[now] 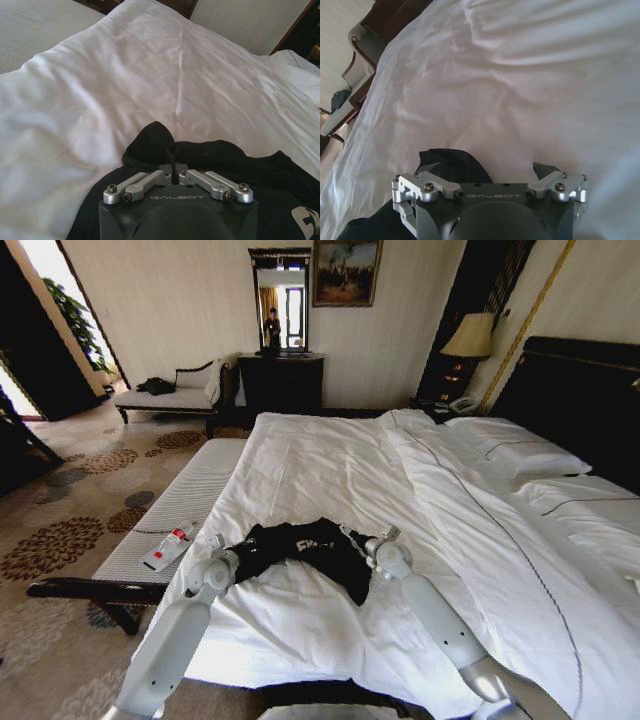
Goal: Fold the clothes on the bed.
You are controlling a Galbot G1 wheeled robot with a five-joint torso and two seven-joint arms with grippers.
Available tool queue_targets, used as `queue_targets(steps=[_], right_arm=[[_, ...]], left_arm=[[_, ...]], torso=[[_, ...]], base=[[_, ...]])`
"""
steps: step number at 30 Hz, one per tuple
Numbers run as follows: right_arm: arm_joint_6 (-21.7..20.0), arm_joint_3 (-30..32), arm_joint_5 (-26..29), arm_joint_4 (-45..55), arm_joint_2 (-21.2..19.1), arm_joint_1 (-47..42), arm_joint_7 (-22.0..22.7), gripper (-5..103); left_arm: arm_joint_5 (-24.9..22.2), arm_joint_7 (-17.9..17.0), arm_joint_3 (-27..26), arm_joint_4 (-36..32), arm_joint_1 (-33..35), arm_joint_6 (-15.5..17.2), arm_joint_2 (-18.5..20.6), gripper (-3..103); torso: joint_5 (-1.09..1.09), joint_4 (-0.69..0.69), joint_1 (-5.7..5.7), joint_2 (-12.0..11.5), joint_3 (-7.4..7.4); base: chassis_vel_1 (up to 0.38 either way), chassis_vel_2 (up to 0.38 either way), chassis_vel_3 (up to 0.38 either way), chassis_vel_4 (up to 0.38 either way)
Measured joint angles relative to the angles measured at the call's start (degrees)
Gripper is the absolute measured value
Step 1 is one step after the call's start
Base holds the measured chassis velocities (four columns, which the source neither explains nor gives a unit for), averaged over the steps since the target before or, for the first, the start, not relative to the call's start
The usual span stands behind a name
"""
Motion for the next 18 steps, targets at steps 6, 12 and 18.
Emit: queue_targets(steps=[6, 12, 18], right_arm=[[-0.5, 0.3, 1.1, 0.2, 0.7, -1.0, 0.4, 100], [-0.4, 0.2, 1.4, -0.5, 1.9, -1.0, -1.1, 74], [0.6, 0.0, 0.8, -0.5, 1.9, -0.8, -2.7, 53]], left_arm=[[0.0, -0.1, -0.1, -0.2, 0.0, 0.0, 0.0, 1], [0.1, -0.2, -0.3, -0.3, 0.3, 0.0, 0.0, 1], [0.3, -0.2, -0.4, 0.0, 0.2, 0.0, -0.1, 1]], torso=[[0.0, 0.0, 0.0, 0.0, 0.0], [0.0, 0.01, 0.0, 0.0, 0.0], [0.0, 0.01, 0.0, 0.0, 0.0]], base=[[0.0, 0.0, 0.0, 0.0], [0.0, 0.0, 0.0, 0.0], [0.0, 0.0, 0.0, 0.0]])
